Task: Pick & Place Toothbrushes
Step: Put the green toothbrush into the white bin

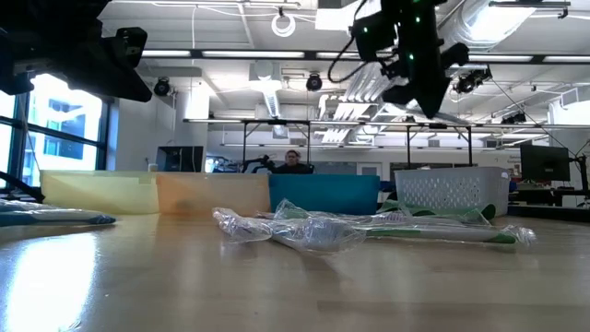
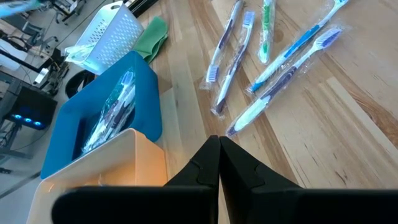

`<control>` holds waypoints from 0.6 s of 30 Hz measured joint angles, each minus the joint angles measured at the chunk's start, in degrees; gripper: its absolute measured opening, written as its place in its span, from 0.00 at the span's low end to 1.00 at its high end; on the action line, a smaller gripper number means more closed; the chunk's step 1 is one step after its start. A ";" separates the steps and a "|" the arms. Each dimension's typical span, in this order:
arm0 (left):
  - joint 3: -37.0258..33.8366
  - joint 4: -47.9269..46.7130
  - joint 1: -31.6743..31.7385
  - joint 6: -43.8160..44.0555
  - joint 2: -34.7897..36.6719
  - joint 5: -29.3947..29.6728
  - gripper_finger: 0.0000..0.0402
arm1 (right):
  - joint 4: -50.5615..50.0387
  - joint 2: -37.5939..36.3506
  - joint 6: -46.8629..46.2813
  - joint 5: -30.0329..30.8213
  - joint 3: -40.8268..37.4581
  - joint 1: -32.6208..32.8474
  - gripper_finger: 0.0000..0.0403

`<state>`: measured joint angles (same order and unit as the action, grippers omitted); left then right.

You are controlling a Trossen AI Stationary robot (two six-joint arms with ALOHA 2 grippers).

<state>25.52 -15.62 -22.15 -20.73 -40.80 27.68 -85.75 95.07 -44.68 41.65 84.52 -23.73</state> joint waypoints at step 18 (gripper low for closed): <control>0.00 0.02 0.02 -0.02 -0.02 0.02 0.01 | 22.24 0.02 7.49 -1.42 -19.78 -7.77 0.03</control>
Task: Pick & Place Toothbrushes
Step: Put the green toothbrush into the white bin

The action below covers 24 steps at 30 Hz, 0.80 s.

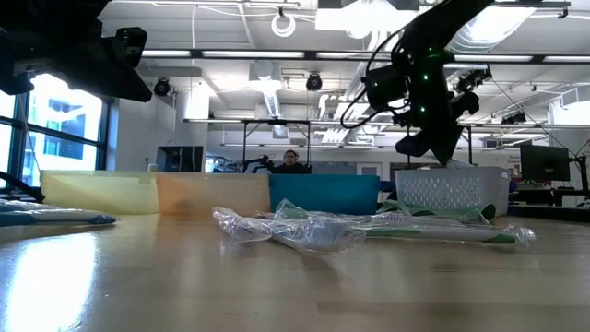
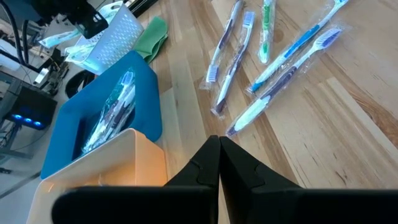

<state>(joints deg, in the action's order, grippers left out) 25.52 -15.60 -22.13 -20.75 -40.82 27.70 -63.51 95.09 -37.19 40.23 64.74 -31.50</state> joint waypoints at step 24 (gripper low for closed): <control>0.01 -0.01 -0.01 0.00 0.00 0.02 0.01 | 0.59 0.02 2.54 1.52 -0.53 -1.53 0.35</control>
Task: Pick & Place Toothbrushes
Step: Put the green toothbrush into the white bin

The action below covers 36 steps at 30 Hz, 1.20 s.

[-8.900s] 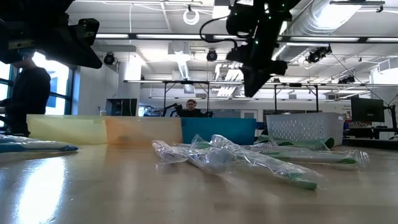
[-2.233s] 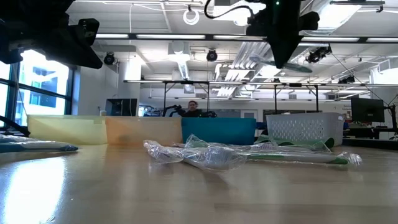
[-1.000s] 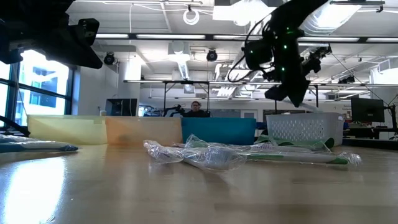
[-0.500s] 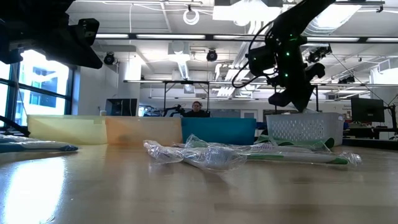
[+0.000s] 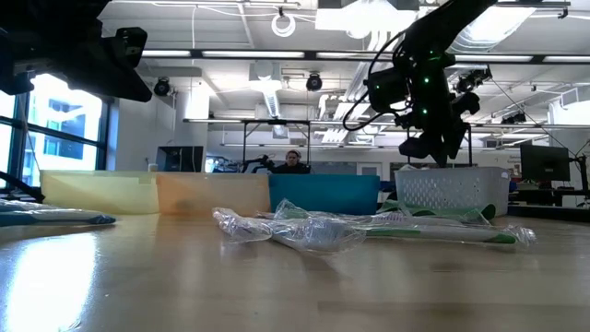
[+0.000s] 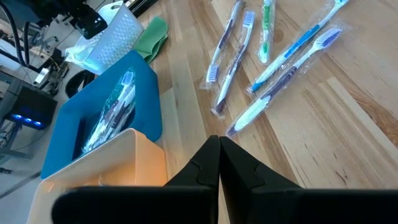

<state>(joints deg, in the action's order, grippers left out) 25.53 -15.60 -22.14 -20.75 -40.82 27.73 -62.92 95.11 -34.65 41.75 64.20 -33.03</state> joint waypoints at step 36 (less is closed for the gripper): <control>-0.01 0.01 0.01 0.00 0.02 0.00 0.01 | 4.43 -1.51 4.63 -30.48 12.24 25.04 0.23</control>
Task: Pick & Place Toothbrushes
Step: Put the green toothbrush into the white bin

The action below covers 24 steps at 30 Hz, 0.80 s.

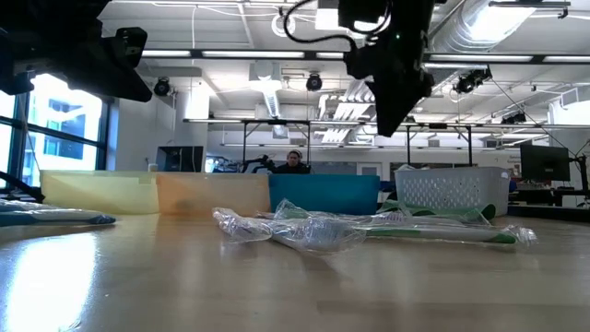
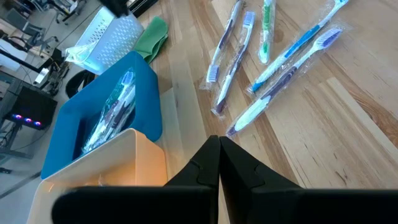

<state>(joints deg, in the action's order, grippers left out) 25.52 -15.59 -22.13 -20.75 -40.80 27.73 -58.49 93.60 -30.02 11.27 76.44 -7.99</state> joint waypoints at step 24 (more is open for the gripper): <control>0.01 0.03 0.00 0.00 -0.02 0.00 0.01 | 18.72 0.63 -10.46 -5.02 0.00 22.02 0.23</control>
<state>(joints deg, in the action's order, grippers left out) 25.53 -15.56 -22.14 -20.75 -40.82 27.73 -39.77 94.23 -40.48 6.25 76.44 14.03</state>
